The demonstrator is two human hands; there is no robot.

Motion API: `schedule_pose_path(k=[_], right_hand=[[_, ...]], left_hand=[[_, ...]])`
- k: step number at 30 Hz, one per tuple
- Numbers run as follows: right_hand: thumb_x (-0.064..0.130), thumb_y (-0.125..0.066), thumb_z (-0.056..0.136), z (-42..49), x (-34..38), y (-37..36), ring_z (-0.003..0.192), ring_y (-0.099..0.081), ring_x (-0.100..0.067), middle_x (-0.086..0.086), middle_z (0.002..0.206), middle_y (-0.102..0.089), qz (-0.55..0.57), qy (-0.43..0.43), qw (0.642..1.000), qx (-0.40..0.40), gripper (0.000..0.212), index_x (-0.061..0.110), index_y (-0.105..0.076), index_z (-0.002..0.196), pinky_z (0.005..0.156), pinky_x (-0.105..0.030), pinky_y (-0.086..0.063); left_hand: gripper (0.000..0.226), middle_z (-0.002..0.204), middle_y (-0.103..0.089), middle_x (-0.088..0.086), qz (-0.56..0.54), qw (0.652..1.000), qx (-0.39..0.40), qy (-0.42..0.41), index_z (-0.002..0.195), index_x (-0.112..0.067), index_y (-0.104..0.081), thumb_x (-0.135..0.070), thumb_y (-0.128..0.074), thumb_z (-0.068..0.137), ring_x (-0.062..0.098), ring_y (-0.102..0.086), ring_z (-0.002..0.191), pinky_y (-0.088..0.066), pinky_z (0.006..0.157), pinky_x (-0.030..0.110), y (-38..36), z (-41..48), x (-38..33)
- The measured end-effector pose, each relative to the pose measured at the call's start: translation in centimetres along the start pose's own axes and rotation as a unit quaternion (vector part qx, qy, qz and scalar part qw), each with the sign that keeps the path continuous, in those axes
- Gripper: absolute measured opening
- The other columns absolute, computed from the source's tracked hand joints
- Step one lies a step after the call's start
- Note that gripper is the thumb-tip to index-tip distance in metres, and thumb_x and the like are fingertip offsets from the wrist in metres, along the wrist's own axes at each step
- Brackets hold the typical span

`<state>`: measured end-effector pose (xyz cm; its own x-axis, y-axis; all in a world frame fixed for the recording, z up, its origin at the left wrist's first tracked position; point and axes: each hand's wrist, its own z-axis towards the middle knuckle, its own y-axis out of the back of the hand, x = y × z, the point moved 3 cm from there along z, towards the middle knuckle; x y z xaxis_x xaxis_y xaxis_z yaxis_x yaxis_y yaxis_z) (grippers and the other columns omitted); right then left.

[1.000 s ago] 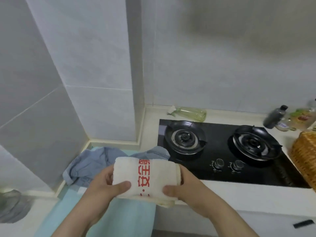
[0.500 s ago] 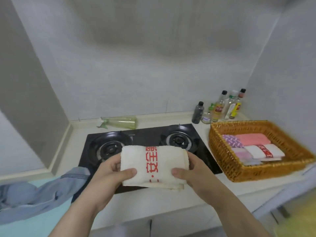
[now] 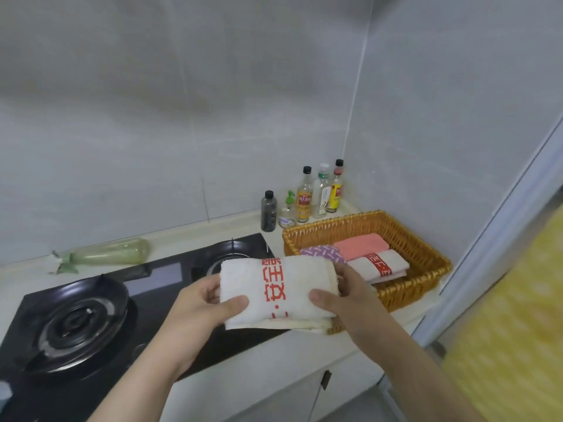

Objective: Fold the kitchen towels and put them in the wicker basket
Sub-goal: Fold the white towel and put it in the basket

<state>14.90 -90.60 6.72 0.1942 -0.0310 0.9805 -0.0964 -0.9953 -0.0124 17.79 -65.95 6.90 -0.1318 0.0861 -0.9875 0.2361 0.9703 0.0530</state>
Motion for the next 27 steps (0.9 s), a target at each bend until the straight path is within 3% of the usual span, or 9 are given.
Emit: schedule_pose_path(k=[4, 9, 13, 17, 22, 27], right_hand=[[0.015, -0.079, 0.079, 2.6, -0.2, 3.8, 0.101, -0.067, -0.010, 0.011, 0.113, -0.067, -0.012, -0.005, 1.000, -0.020, 0.048, 0.037, -0.054, 0.114, 0.082, -0.033, -0.060], [0.016, -0.078, 0.081, 7.2, -0.5, 8.5, 0.101, -0.068, -0.012, 0.012, 0.110, -0.069, -0.032, -0.019, 0.999, -0.026, 0.048, 0.037, -0.055, 0.117, 0.079, -0.033, -0.060], [0.018, -0.078, 0.081, 11.3, -0.6, 12.0, 0.102, -0.068, -0.014, 0.008, 0.113, -0.068, -0.056, -0.046, 0.997, -0.027, 0.048, 0.035, -0.055, 0.119, 0.078, -0.033, -0.061], [0.022, -0.082, 0.076, 15.2, -0.5, 14.9, 0.106, -0.066, -0.017, 0.006, 0.117, -0.066, -0.055, -0.082, 0.995, -0.022, 0.054, 0.035, -0.054, 0.121, 0.085, -0.039, -0.059], [0.021, -0.081, 0.077, 18.6, -0.9, 18.1, 0.102, -0.069, -0.014, 0.006, 0.114, -0.069, -0.054, -0.095, 0.994, -0.026, 0.052, 0.030, -0.056, 0.121, 0.085, -0.036, -0.059], [0.027, -0.081, 0.076, 20.6, -1.7, 21.0, 0.100, -0.069, -0.012, 0.011, 0.111, -0.070, -0.074, -0.126, 0.989, -0.019, 0.052, 0.037, -0.057, 0.121, 0.083, -0.031, -0.059]], left_hand=[[0.033, 0.106, -0.075, -0.003, 0.027, 1.000, 0.010, 0.008, 0.116, -0.018, -0.068, -0.006, -0.069, 0.085, 0.016, -0.072, 0.097, -0.054, 0.089, 0.037, -3.3, 3.5, -0.3], [0.036, 0.108, -0.074, -0.002, 0.037, 0.999, 0.017, 0.023, 0.117, -0.017, -0.067, -0.007, -0.071, 0.083, 0.018, -0.070, 0.102, -0.051, 0.097, 0.048, -7.1, 9.3, 0.5], [0.036, 0.106, -0.075, -0.005, 0.041, 0.998, 0.009, 0.049, 0.114, -0.022, -0.068, -0.011, -0.074, 0.081, 0.016, -0.070, 0.101, -0.053, 0.095, 0.048, -10.0, 13.9, 1.2], [0.035, 0.105, -0.075, -0.005, 0.041, 0.997, 0.015, 0.068, 0.114, -0.022, -0.068, -0.012, -0.074, 0.081, 0.016, -0.071, 0.099, -0.053, 0.094, 0.046, -12.5, 18.0, 1.6], [0.031, 0.103, -0.075, -0.008, 0.050, 0.993, 0.018, 0.101, 0.114, -0.022, -0.068, -0.017, -0.073, 0.084, 0.013, -0.070, 0.098, -0.054, 0.092, 0.042, -15.5, 21.5, 2.2], [0.028, 0.096, -0.074, -0.011, 0.098, 0.987, -0.002, 0.129, 0.110, -0.023, -0.066, -0.022, -0.075, 0.083, 0.005, -0.069, 0.088, -0.056, 0.069, 0.018, -18.6, 24.2, 2.6]])
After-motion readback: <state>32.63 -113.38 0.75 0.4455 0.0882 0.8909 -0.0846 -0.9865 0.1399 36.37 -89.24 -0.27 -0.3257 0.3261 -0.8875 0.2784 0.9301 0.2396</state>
